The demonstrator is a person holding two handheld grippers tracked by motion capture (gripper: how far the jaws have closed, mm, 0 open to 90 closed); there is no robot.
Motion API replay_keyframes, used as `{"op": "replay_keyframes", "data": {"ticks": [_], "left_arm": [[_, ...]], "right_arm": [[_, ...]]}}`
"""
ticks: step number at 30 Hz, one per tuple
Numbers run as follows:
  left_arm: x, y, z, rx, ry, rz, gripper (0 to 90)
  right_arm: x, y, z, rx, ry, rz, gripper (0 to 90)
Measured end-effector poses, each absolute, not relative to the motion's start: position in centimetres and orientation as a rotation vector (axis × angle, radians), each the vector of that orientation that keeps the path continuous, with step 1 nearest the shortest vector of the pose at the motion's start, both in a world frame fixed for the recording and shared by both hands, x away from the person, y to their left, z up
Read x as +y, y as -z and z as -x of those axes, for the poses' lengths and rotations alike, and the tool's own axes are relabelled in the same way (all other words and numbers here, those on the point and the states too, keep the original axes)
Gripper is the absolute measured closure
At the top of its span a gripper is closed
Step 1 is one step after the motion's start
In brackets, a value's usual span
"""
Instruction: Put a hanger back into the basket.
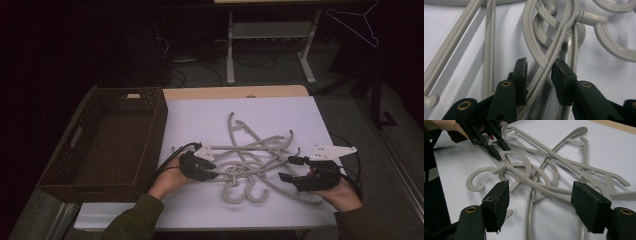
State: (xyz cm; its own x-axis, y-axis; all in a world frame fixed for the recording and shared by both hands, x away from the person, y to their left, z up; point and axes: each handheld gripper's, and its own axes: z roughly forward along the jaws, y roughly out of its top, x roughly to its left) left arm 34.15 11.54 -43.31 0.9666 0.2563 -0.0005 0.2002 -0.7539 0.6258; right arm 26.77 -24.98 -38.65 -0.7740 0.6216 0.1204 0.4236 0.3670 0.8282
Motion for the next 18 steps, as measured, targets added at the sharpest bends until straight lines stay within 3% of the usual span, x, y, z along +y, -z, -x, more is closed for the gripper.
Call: {"op": "replay_keyframes", "data": {"ticks": [8,18], "left_arm": [[11.34,43.15,-33.99,0.301,-0.115,-2.453,75.3],[11.46,42.68,-33.92,0.294,-0.132,-2.445,79.6]], "right_arm": [[-25.05,38.53,-26.73,2.408,-1.373,-0.933,30.9],[-25.15,38.48,-26.72,2.398,-1.373,-0.928,31.1]]}}
